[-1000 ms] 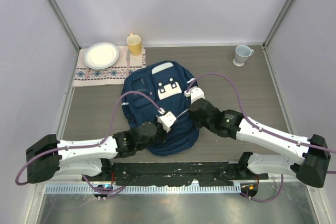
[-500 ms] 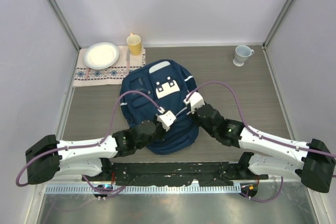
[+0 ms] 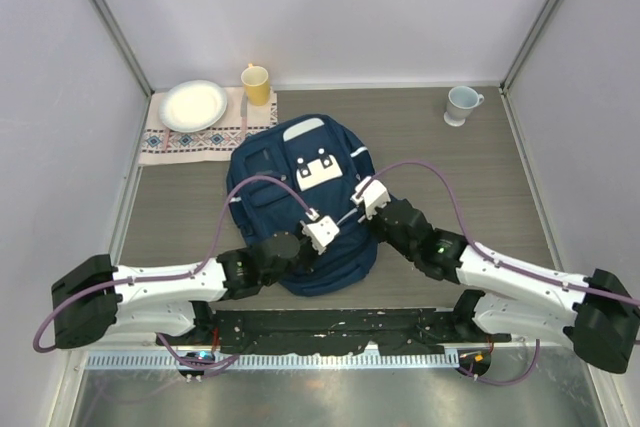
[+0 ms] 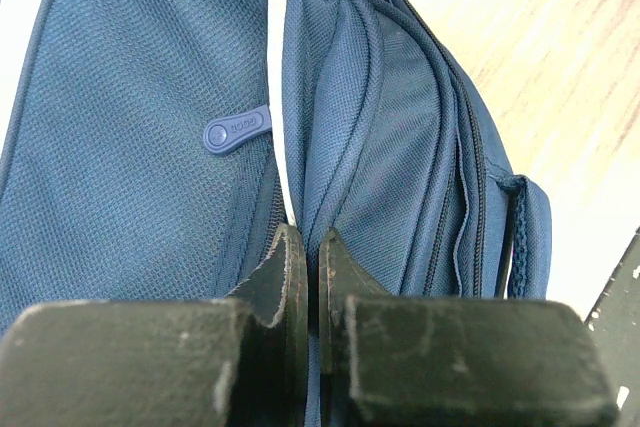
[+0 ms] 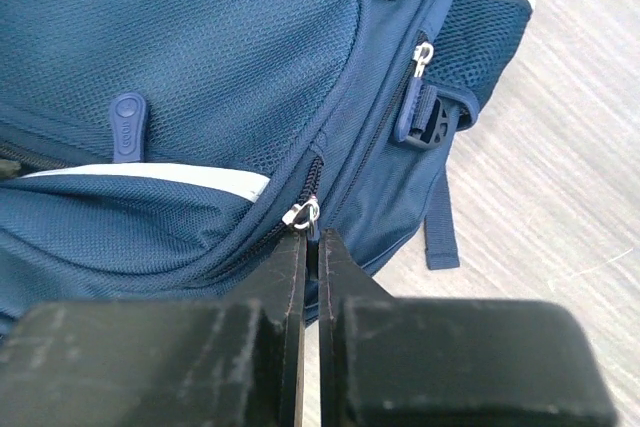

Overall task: Pack the student bag
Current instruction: Zip the student bag at the center of the board.

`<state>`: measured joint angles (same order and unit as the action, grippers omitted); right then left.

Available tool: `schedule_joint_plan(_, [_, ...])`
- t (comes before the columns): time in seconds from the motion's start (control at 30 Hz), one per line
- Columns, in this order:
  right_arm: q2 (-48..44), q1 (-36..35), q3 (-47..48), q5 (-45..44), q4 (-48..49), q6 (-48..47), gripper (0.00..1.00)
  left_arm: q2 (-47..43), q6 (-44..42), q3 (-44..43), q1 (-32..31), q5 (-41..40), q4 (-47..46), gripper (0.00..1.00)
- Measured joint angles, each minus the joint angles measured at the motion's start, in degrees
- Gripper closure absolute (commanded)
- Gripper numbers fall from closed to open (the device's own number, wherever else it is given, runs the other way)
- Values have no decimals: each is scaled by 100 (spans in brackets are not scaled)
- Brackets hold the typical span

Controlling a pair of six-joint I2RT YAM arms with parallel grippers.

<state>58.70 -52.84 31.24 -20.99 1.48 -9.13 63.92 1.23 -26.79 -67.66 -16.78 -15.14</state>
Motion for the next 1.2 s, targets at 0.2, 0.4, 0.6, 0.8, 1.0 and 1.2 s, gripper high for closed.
schedule_joint_plan(0.2, [-785, 68, -85, 267, -710, 262, 99, 13, -50, -275, -256, 240, 321, 100])
schedule_joint_plan(0.4, [-319, 85, -28, 179, -739, 254, 98, 223, -247, -428, -487, 149, 645, 100])
schedule_joint_plan(0.6, [52, 81, 59, 7, -636, 341, 91, 267, -332, -415, -490, 111, 658, 100])
schedule_joint_plan(0.8, [-223, 79, -22, -190, -538, 804, 76, 205, -321, -273, -496, 70, 369, 100])
schedule_joint_plan(1.0, [-977, 83, -243, -448, -654, 1626, 71, 170, -299, -240, -560, 166, 57, 100])
schedule_joint_plan(1.2, [-2079, 219, -404, -1257, -1049, 2371, 33, 603, -363, -481, -616, 684, 72, 100])
